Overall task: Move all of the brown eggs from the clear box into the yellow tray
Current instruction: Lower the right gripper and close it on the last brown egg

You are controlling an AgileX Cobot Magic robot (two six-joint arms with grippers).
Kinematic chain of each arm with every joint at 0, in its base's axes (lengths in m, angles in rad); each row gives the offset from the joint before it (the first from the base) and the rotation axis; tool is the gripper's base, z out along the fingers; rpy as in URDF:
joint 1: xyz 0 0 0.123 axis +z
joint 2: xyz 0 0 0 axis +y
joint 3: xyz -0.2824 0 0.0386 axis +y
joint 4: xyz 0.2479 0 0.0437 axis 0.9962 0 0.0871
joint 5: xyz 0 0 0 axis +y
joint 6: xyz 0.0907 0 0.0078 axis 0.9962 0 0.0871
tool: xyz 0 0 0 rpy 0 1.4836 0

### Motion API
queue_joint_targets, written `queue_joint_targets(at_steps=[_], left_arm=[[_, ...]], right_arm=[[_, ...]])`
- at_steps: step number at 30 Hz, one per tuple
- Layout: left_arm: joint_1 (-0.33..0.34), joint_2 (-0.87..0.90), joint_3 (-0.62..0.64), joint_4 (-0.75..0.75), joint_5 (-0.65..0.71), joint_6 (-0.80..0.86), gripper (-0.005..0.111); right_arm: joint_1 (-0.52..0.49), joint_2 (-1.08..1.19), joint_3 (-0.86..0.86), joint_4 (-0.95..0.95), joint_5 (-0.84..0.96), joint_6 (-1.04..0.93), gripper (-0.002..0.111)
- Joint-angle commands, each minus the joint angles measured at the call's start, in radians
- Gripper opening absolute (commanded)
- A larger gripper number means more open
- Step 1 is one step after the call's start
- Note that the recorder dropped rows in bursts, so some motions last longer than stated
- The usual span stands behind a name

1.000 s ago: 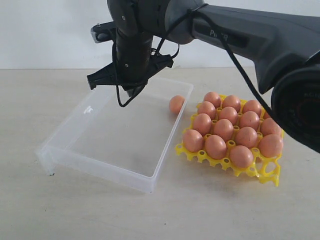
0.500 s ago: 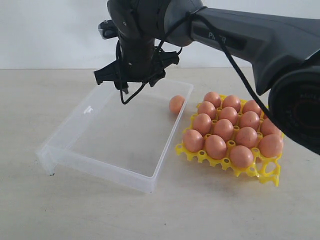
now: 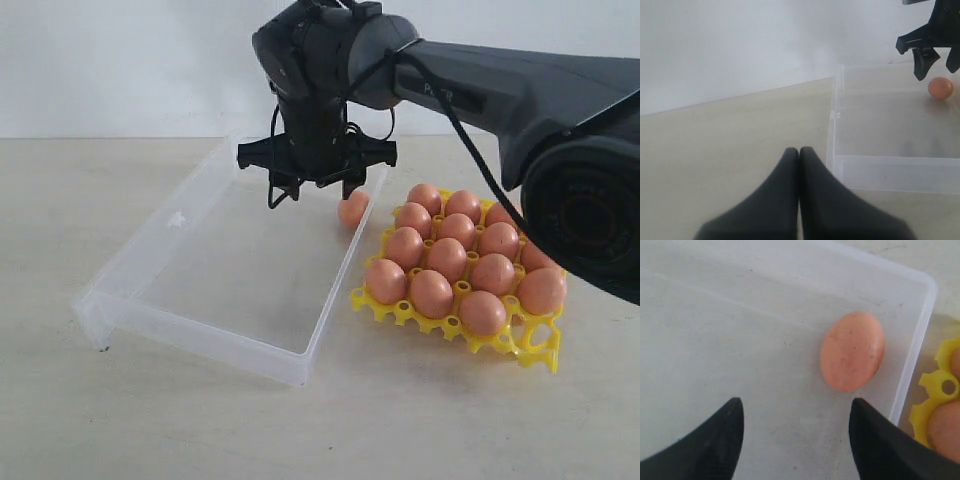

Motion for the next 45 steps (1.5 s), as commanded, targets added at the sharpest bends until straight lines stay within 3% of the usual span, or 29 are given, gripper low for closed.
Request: queue_joint_targets(at_steps=[1,11,18,34,37,40,45], left_arm=[[-0.005,-0.002,0.003,-0.004,-0.011,-0.009,-0.004],[-0.005,-0.002,0.003,-0.004,-0.013,-0.009,-0.004],[-0.005,-0.002,0.003,-0.004,-0.013,-0.009,-0.004],[-0.005,-0.002,0.003,-0.004,-0.011,-0.009,-0.004],[-0.005,-0.002,0.003,-0.004,-0.011,-0.009,-0.004],[-0.005,-0.002,0.003,-0.004,-0.011,-0.009,-0.004],[-0.005,-0.002,0.003,-0.004,-0.011,-0.009,-0.004]], right_arm=[[-0.021,0.021,-0.007,-0.014,-0.086,0.065,0.059],[-0.06,0.071,-0.007,-0.041,-0.128,0.192,0.059],[-0.062,0.08,-0.007,-0.221,-0.1,0.223,0.059],[-0.062,0.159,-0.007,-0.193,-0.112,0.221,0.059],[-0.062,0.159,-0.007,-0.193,-0.117,0.221,0.043],[-0.062,0.159,-0.007,-0.193,-0.117,0.221,0.003],[-0.058,0.157,-0.007,-0.187,-0.114,0.227,0.001]])
